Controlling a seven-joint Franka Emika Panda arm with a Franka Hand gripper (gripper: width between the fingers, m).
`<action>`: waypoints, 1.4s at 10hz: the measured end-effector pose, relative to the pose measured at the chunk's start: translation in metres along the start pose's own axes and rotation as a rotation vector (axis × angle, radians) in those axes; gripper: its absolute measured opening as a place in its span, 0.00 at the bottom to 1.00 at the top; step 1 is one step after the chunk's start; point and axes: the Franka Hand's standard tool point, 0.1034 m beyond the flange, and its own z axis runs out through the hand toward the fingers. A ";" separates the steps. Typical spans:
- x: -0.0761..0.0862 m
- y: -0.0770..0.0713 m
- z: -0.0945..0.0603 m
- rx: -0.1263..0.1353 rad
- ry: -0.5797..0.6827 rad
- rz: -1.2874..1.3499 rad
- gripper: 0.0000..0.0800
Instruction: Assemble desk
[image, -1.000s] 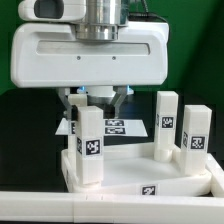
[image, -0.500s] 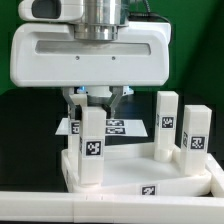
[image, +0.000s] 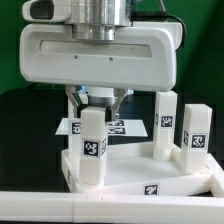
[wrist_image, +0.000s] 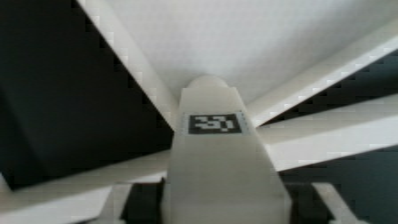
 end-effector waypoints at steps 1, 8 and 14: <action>0.000 0.000 0.000 0.003 0.000 0.097 0.36; 0.001 -0.005 0.001 0.020 0.005 0.613 0.36; 0.001 -0.004 0.002 0.015 0.008 0.284 0.80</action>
Offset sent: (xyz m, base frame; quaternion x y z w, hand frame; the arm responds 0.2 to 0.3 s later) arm -0.0019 0.0009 -0.0026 -0.0044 -0.0069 0.2499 0.9682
